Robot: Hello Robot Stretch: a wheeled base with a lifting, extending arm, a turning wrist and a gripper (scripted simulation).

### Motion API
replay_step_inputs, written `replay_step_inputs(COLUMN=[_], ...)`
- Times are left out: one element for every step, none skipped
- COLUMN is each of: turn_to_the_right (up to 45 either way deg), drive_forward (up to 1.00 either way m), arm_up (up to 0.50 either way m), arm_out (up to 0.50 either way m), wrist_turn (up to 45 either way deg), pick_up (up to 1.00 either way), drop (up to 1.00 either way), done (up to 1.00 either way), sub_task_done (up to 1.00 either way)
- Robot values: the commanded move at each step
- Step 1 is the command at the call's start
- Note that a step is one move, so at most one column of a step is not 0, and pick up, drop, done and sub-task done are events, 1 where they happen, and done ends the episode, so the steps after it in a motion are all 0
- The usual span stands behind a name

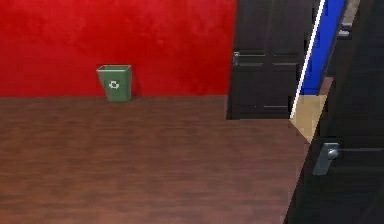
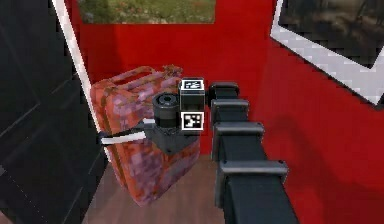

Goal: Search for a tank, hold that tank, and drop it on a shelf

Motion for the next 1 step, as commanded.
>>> replay_step_inputs(turn_to_the_right=[0.0], drive_forward=[0.15], arm_up=[0.0], arm_out=[0.0], wrist_turn=[0.0], pick_up=[0.0], drop=[0.0], done=[0.0], sub_task_done=[0.0])
